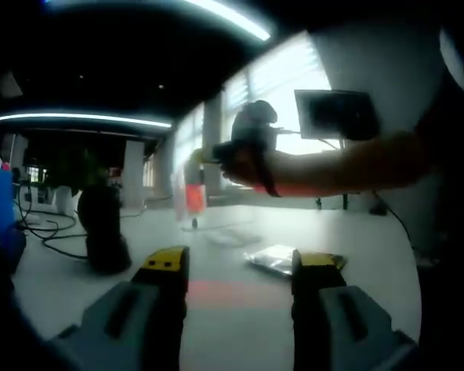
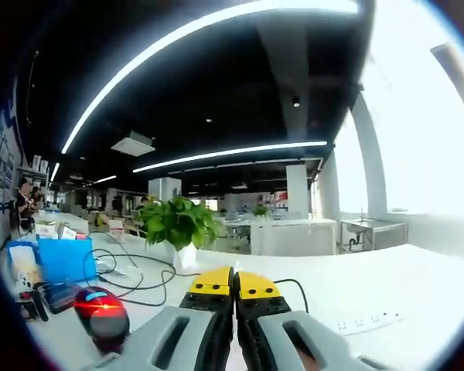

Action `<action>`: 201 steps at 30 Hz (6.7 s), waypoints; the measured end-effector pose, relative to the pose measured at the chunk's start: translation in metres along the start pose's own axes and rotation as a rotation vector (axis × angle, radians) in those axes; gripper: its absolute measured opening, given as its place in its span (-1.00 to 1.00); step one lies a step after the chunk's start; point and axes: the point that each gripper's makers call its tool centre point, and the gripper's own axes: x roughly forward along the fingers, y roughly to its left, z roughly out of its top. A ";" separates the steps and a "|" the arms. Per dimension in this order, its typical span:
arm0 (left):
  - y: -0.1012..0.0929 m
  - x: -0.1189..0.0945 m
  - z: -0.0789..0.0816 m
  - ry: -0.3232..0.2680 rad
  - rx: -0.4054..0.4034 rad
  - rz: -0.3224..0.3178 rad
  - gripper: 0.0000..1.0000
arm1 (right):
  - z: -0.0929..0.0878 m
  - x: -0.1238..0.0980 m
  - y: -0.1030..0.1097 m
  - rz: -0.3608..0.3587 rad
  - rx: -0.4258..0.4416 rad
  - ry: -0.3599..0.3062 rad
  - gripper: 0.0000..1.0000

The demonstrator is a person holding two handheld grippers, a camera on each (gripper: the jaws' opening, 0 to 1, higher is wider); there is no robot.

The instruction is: Clip sheet goods on table flip sheet goods clip sheet goods scan sheet goods put sheet goods back to table

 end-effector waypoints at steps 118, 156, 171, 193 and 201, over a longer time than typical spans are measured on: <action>-0.007 0.003 -0.008 0.039 0.034 -0.023 -0.08 | -0.152 -0.009 -0.151 0.221 -0.156 0.635 -1.00; -0.005 0.004 -0.007 0.036 0.033 -0.016 -0.08 | -0.120 -0.024 -0.165 0.203 -0.071 0.488 -0.03; -0.005 0.004 -0.007 0.037 0.030 -0.013 -0.08 | -0.042 -0.070 -0.158 0.233 0.002 0.326 -0.02; -0.001 0.004 -0.006 0.034 0.012 0.004 -0.08 | 0.010 -0.167 -0.119 0.337 -0.021 0.164 -0.02; 0.001 0.004 -0.007 0.034 0.004 0.012 -0.08 | 0.022 -0.194 -0.130 0.275 -0.083 0.111 -0.06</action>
